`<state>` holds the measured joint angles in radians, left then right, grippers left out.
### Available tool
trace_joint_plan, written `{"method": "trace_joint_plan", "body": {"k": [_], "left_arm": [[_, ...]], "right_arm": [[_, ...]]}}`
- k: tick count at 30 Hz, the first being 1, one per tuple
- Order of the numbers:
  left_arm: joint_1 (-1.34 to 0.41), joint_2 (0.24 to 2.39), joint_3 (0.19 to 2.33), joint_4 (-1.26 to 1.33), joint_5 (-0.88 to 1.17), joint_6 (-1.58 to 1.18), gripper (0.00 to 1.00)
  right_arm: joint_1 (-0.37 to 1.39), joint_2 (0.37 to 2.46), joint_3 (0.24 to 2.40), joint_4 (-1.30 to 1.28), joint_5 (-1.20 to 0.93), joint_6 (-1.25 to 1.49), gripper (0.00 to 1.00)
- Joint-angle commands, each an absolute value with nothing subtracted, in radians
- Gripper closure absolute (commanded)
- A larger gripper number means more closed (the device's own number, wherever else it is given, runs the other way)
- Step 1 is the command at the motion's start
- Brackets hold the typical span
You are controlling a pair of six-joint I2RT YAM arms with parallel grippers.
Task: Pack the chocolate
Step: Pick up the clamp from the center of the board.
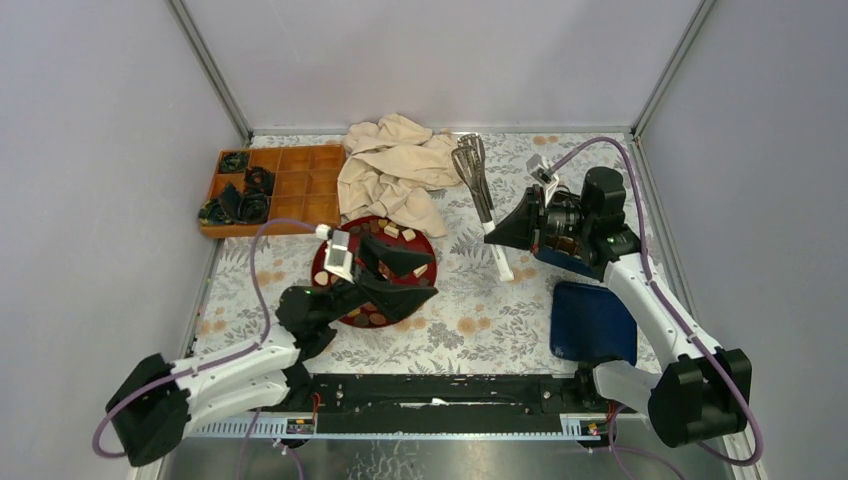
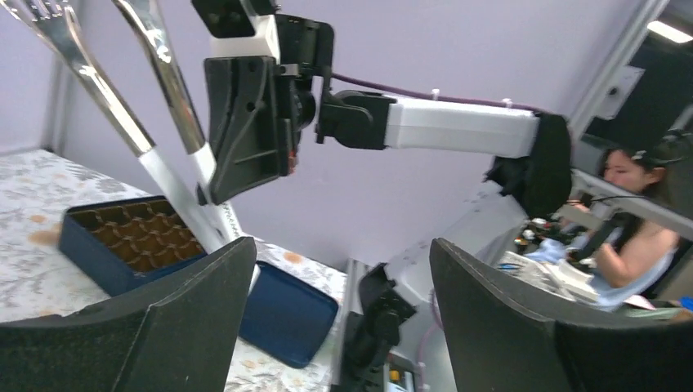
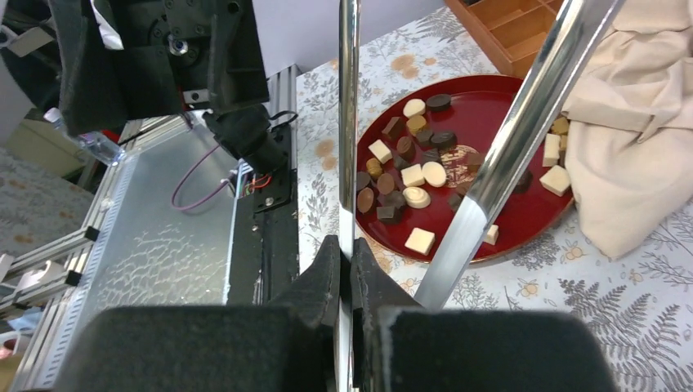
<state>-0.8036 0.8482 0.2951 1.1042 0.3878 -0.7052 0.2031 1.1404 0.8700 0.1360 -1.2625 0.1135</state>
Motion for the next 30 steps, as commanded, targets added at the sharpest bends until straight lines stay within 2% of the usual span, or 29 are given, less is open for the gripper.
{"method": "trace_joint_plan", "body": {"k": [1, 6, 12, 23, 25, 26, 29, 30], "left_arm": [[-0.887, 0.988, 0.323, 1.305, 0.157, -0.484, 0.15], [-0.888, 1.18, 0.393, 1.439, 0.1, -0.486, 0.15], [-0.886, 1.343, 0.476, 1.54, 0.097, -0.52, 0.21], [-0.846, 1.48, 0.58, 1.597, 0.196, -0.663, 0.46], [-0.845, 1.496, 0.591, 1.6, 0.217, -0.678, 0.55], [-0.844, 1.501, 0.594, 1.601, 0.225, -0.683, 0.63], [-0.834, 1.512, 0.596, 1.606, 0.255, -0.698, 0.99], [-0.83, 1.506, 0.591, 1.607, 0.262, -0.7, 1.0]], "right_arm": [[0.213, 1.136, 0.853, 0.299, -1.366, 0.166, 1.0], [0.229, 1.132, 0.843, 0.27, -1.403, 0.106, 1.0], [0.271, 1.144, 0.828, 0.261, -1.413, 0.066, 1.0], [0.327, 1.163, 0.818, 0.247, -1.395, 0.028, 1.0], [0.333, 1.168, 0.818, 0.235, -1.385, 0.017, 1.0], [0.336, 1.17, 0.818, 0.232, -1.384, 0.013, 1.0], [0.339, 1.172, 0.823, 0.221, -1.38, 0.005, 1.0], [0.339, 1.17, 0.826, 0.212, -1.377, 0.005, 0.96]]}}
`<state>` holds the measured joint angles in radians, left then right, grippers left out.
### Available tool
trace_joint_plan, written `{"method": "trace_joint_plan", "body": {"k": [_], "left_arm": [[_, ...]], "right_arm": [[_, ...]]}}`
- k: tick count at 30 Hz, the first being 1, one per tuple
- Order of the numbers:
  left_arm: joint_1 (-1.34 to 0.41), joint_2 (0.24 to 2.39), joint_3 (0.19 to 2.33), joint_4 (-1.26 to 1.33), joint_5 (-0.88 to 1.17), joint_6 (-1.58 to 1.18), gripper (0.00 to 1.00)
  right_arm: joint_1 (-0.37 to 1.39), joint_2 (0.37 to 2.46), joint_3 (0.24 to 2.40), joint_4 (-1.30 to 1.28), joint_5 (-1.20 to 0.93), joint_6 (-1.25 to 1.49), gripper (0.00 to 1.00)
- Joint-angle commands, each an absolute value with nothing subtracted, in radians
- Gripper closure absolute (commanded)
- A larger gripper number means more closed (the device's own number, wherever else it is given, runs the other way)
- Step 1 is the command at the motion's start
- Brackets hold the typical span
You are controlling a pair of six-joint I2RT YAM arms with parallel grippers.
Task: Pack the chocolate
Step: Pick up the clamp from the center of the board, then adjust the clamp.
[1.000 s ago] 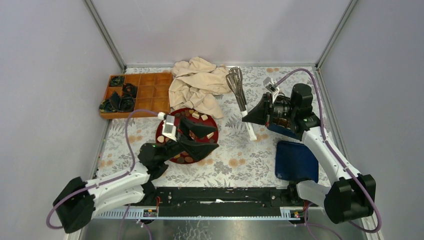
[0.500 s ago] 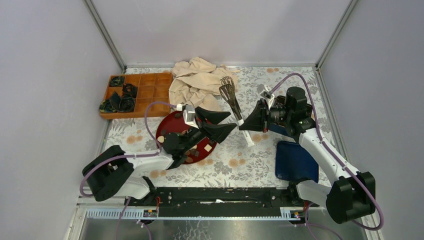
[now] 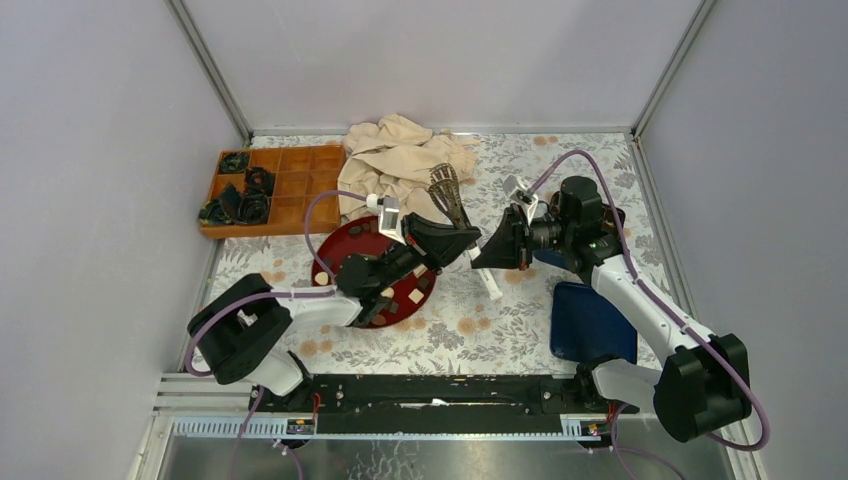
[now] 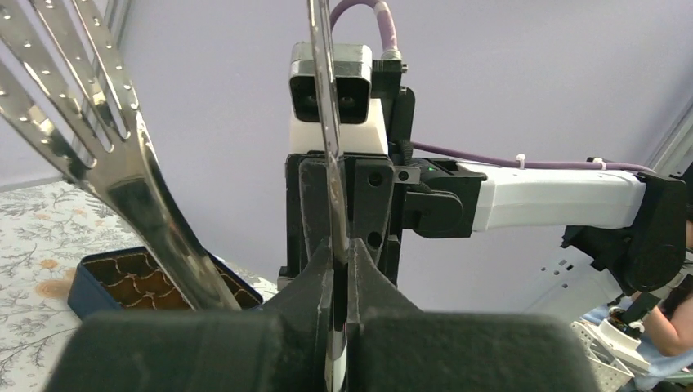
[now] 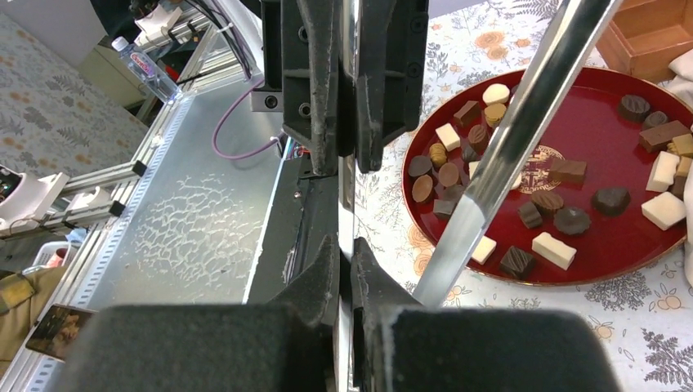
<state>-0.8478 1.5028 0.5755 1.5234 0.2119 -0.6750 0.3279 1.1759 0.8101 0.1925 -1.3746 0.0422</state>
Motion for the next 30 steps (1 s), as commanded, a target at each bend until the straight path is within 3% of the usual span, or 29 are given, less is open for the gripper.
{"method": "trace_joint_plan", "body": {"k": [1, 3, 4, 7, 8, 13, 16, 30], "left_arm": [[-0.825, 1.496, 0.58, 1.609, 0.268, -0.701, 1.0], [-0.81, 1.463, 0.552, 1.608, 0.286, -0.701, 1.0], [-0.793, 1.444, 0.533, 1.61, 0.301, -0.708, 1.0], [-0.758, 1.368, 0.458, 1.611, 0.37, -0.717, 1.0], [-0.751, 1.341, 0.43, 1.611, 0.392, -0.712, 1.0], [-0.751, 1.241, 0.364, 1.609, 0.571, -0.703, 1.0], [-0.751, 1.216, 0.359, 1.609, 0.644, -0.7, 1.0], [-0.754, 1.267, 0.405, 1.609, 0.611, -0.699, 1.0]], "right_arm": [[0.339, 1.168, 0.831, 0.189, -1.376, -0.025, 0.86], [0.338, 1.16, 0.857, 0.111, -1.38, -0.083, 0.61], [0.335, 1.157, 0.88, 0.041, -1.384, -0.13, 0.42], [0.327, 1.155, 0.938, -0.098, -1.406, -0.21, 0.05], [0.327, 1.155, 0.942, -0.092, -1.406, -0.196, 0.01], [0.327, 1.168, 0.86, 0.241, -1.211, 0.169, 0.0], [0.339, 1.188, 0.822, 0.333, -1.203, 0.248, 0.0], [0.474, 1.211, 0.795, 0.347, -1.127, 0.24, 0.23]]}}
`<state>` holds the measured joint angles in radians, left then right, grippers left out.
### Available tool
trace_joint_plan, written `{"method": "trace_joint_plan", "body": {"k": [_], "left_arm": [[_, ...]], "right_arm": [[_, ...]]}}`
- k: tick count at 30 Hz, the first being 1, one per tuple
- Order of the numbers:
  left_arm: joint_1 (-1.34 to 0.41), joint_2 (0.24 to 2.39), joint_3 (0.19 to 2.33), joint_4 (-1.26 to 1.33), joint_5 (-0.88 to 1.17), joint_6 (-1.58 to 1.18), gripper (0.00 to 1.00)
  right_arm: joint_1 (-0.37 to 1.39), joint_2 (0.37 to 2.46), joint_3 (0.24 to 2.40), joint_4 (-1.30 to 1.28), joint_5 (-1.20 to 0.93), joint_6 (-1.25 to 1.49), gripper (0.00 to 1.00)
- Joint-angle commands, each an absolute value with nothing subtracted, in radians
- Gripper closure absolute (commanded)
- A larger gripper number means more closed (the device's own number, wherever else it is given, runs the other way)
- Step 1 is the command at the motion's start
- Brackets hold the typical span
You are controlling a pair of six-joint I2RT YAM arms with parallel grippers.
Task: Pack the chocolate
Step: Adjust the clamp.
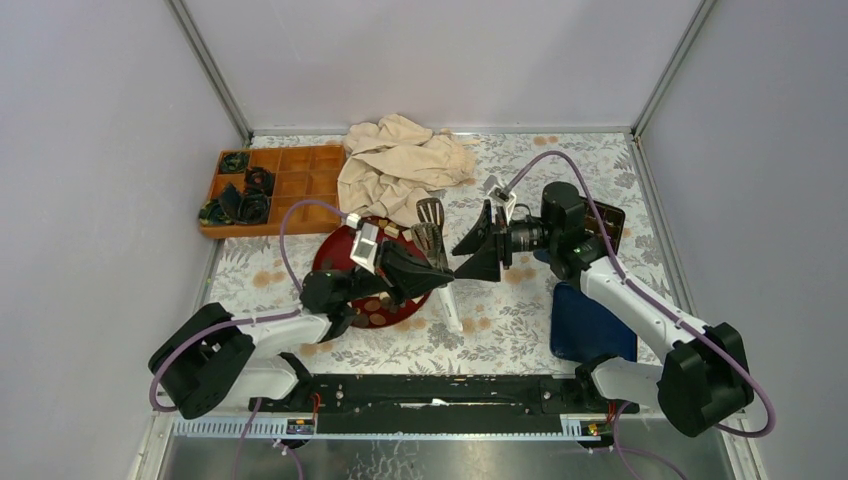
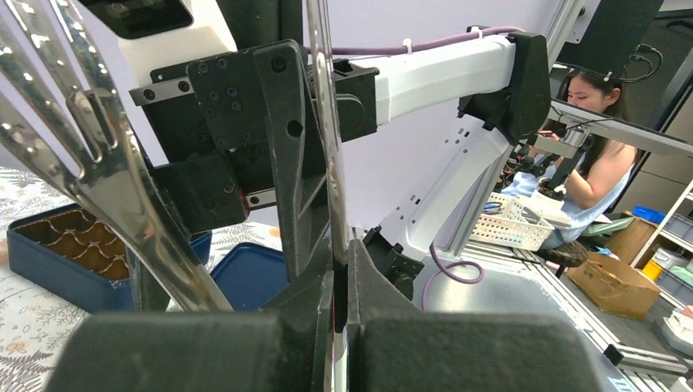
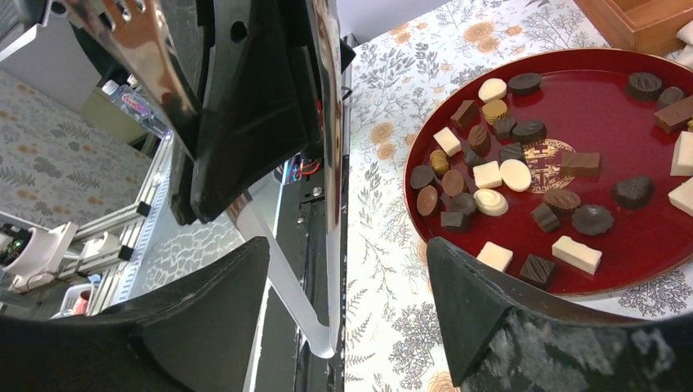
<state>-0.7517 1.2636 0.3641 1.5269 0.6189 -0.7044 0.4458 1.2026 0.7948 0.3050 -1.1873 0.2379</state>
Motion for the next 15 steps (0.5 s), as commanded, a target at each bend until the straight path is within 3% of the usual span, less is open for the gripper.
{"method": "trace_joint_plan", "body": {"k": [1, 6, 9, 15], "left_arm": [[-0.757, 1.268, 0.407, 1.609, 0.606, -0.697, 1.0], [-0.767, 1.274, 0.425, 1.609, 0.577, -0.684, 1.0], [-0.773, 1.279, 0.433, 1.609, 0.548, -0.669, 1.0], [-0.777, 1.28, 0.431, 1.609, 0.513, -0.653, 1.0]], "right_arm": [[0.483, 1.214, 0.794, 0.346, -1.118, 0.238, 0.24], [0.533, 1.238, 0.788, 0.344, -1.071, 0.229, 0.32], [0.554, 1.253, 0.787, 0.351, -1.059, 0.234, 0.43], [0.558, 1.255, 0.796, 0.383, -1.06, 0.288, 0.91]]}}
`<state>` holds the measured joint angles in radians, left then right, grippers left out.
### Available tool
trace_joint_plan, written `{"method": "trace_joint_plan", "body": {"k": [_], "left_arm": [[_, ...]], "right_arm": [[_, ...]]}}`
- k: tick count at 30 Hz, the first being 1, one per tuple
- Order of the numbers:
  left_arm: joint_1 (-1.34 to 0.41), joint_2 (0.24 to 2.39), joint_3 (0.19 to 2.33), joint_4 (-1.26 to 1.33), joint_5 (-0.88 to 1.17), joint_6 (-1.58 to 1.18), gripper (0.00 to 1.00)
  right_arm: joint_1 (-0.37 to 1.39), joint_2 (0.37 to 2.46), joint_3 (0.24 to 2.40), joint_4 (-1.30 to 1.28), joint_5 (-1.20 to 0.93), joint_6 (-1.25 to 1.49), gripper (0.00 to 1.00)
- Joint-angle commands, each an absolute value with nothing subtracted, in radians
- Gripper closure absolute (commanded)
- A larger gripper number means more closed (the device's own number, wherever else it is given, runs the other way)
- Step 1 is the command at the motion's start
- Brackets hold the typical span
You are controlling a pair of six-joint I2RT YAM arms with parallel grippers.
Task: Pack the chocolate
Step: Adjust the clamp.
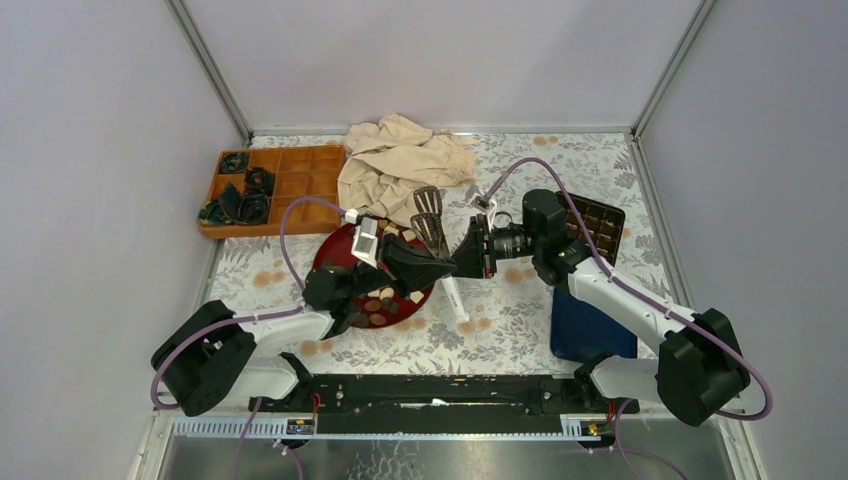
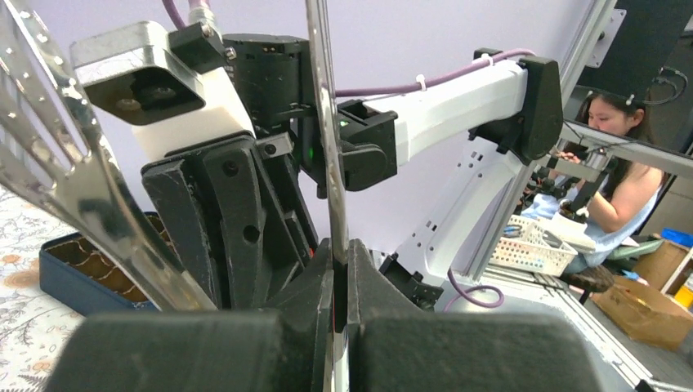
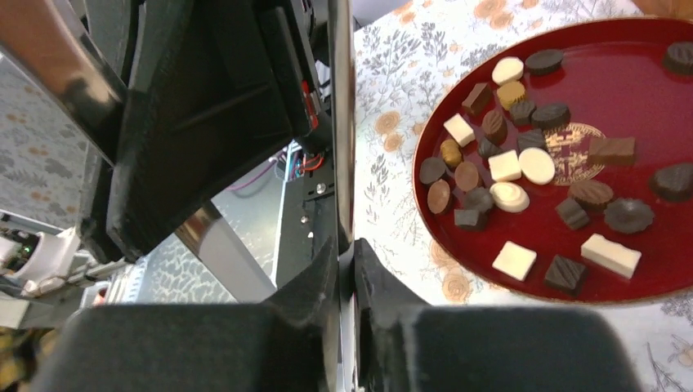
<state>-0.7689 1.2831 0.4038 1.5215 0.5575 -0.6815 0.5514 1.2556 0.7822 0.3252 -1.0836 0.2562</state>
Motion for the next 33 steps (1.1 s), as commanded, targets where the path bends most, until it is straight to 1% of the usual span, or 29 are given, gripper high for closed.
{"method": "trace_joint_plan", "body": {"k": [1, 4, 8, 12, 18, 25, 30, 31, 32, 33], "left_arm": [[-0.777, 1.28, 0.431, 1.609, 0.514, -0.654, 1.0], [-0.787, 1.277, 0.436, 1.609, 0.537, -0.655, 1.0], [-0.817, 1.258, 0.456, 1.609, 0.609, -0.635, 1.0], [-0.849, 1.222, 0.457, 1.608, 0.641, -0.602, 1.0], [-0.848, 1.201, 0.398, 1.608, 0.522, -0.563, 1.0], [-0.826, 1.258, 0.388, 1.609, 0.399, -0.61, 1.0], [-0.799, 1.294, 0.397, 1.611, 0.391, -0.651, 0.94], [-0.797, 1.301, 0.403, 1.611, 0.4, -0.658, 0.88], [-0.795, 1.306, 0.41, 1.611, 0.41, -0.661, 0.84], [-0.793, 1.312, 0.418, 1.611, 0.424, -0.665, 0.83]], "right_arm": [[0.557, 1.258, 0.806, 0.374, -1.057, 0.294, 0.99], [0.539, 1.287, 0.831, 0.344, -1.032, 0.336, 1.0], [0.463, 1.377, 0.839, 0.384, -1.018, 0.458, 1.0], [0.423, 1.465, 0.851, 0.377, -1.026, 0.491, 1.0], [0.422, 1.432, 0.808, 0.511, -1.111, 0.537, 1.0], [0.421, 1.374, 0.773, 0.59, -1.162, 0.536, 1.0], [0.422, 1.354, 0.764, 0.611, -1.195, 0.525, 1.0], [0.422, 1.353, 0.764, 0.612, -1.2, 0.52, 1.0], [0.423, 1.354, 0.764, 0.611, -1.207, 0.515, 1.0], [0.423, 1.353, 0.764, 0.609, -1.211, 0.509, 1.0]]}}
